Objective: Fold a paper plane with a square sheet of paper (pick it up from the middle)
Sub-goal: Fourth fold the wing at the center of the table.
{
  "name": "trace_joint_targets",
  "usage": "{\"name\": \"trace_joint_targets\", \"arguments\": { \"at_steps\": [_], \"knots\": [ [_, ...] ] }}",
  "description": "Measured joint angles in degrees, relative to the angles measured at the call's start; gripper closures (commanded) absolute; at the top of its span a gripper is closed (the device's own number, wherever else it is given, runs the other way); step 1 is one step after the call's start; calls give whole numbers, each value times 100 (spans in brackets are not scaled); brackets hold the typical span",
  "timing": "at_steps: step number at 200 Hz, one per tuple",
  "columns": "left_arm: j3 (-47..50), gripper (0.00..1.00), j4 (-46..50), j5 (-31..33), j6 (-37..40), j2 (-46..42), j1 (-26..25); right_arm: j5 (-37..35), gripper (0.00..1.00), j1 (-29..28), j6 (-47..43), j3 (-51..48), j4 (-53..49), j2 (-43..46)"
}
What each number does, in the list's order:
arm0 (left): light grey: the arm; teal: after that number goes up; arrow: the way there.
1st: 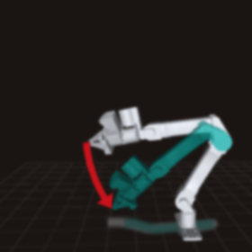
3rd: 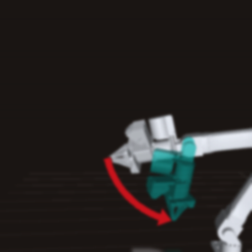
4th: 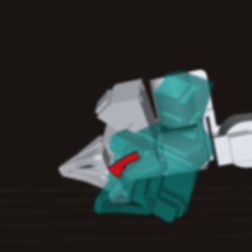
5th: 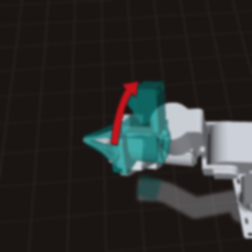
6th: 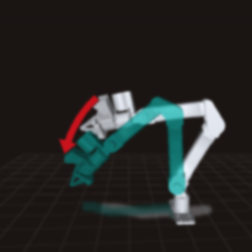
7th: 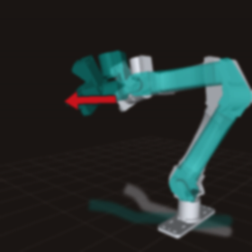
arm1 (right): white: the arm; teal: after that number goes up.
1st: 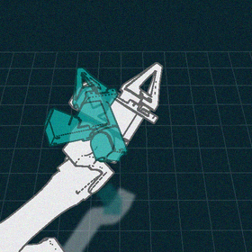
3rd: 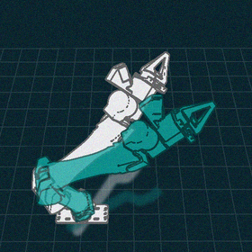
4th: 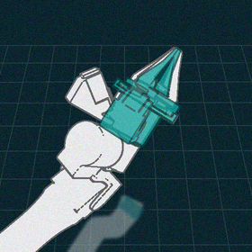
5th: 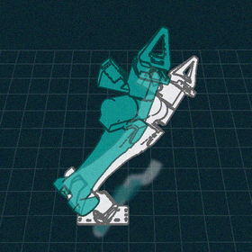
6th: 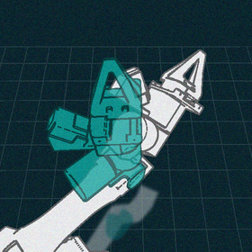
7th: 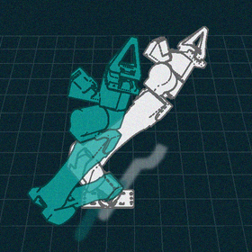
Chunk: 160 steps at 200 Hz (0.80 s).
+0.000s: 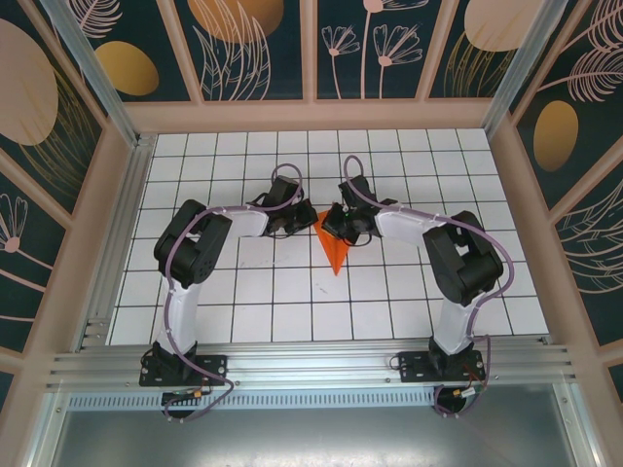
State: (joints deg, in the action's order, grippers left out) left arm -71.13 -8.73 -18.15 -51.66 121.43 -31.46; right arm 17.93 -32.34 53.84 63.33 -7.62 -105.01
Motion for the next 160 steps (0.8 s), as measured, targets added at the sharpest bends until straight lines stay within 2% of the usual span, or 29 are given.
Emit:
{"name": "trace_joint_targets", "arguments": {
  "at_steps": [79,160],
  "knots": [
    [-9,100,-4,-66,0,13,13,46,100,-46,-96,7,328,-103],
    [-13,100,-2,-92,24,15,20,13,100,-76,-409,7,199,-295]
  ]
}}
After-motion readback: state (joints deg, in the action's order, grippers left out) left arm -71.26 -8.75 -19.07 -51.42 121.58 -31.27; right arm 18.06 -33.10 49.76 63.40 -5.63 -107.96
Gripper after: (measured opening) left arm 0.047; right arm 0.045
